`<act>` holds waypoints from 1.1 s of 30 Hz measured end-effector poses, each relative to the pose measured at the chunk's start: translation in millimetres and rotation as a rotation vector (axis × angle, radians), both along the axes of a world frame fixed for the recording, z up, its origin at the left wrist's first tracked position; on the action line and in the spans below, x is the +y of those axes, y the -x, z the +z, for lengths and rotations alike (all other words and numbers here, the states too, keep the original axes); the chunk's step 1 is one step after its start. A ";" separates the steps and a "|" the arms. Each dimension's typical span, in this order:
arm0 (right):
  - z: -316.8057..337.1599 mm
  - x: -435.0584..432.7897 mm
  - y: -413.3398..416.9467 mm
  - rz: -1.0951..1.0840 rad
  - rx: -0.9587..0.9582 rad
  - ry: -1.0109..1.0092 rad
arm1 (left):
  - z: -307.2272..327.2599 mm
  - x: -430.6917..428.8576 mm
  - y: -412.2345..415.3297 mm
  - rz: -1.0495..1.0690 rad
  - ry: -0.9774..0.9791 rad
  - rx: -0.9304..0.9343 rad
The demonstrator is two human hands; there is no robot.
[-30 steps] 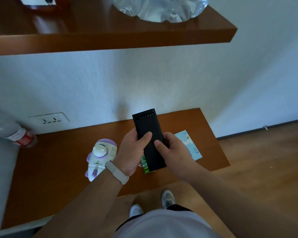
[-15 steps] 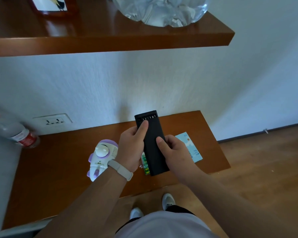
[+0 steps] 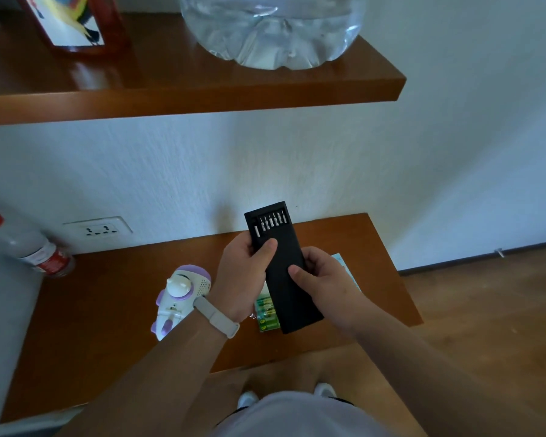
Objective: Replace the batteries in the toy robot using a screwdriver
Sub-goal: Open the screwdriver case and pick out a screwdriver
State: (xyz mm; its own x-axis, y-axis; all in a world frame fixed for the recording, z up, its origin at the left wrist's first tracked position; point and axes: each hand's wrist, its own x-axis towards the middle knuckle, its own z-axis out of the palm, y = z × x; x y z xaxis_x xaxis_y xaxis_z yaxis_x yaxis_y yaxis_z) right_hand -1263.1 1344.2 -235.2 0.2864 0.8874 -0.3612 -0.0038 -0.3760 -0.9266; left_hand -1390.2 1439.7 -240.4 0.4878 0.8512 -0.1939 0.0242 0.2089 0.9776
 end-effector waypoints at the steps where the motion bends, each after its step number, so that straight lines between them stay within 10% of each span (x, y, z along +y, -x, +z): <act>1: 1.0 1.1 -5.6 0.003 -0.008 0.002 | 2.3 -0.7 -4.3 0.003 -0.002 0.009; 23: 33.4 -11.5 -91.4 0.198 0.060 -0.090 | 45.6 -39.2 -81.4 0.178 0.021 0.009; 33: 48.4 -7.8 -94.6 0.342 0.259 -0.174 | 41.2 -37.9 -71.4 0.145 0.242 -0.348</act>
